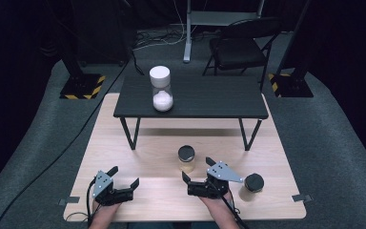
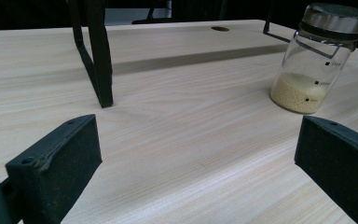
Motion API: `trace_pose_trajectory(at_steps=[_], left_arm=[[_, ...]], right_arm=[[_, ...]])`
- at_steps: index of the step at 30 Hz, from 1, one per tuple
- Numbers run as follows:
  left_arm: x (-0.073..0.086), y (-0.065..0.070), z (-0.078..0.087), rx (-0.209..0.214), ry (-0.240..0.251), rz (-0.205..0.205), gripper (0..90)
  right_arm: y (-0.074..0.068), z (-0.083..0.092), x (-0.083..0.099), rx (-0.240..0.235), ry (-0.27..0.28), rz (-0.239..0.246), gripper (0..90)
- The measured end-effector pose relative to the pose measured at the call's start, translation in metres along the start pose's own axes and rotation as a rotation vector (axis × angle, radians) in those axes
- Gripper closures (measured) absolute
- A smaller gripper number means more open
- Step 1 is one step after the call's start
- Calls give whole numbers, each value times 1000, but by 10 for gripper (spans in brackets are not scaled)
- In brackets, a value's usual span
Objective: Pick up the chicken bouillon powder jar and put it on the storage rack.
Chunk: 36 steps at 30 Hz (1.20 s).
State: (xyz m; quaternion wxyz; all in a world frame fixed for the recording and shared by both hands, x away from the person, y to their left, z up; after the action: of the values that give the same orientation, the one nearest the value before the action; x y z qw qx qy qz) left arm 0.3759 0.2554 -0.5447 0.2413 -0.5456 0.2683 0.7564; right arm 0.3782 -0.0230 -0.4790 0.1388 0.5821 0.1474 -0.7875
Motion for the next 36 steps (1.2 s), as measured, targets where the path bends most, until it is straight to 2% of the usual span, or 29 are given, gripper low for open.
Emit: trace_pose_trajectory(at_steps=[8,14,19,36], left_arm=[[0,0,0,4,0,1,0],[0,0,1,17,7,18,1],[0,1,1,19,1,8,1],[0,1,1,24,9,19,0]], right_arm=[[2,-21,7,31,1,10,11],[3,-36,9,51,-11,20,14],[2,-47,6,52,-2,23,14],[4,-80,13,78,-44,25,39]])
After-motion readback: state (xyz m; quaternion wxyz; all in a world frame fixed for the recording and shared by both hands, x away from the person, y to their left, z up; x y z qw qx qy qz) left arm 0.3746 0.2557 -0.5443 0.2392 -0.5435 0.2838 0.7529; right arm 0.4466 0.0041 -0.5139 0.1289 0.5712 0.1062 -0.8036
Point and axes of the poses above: each handheld gripper's, and its own axes: z roughly backward along the jaws, x roughly out of its underside, y roughly to its right, the point moved 7 cm from there along -z, roughly forward along the jaws, and after that the axes turned 13 degrees about x, right-handed, at the moved point
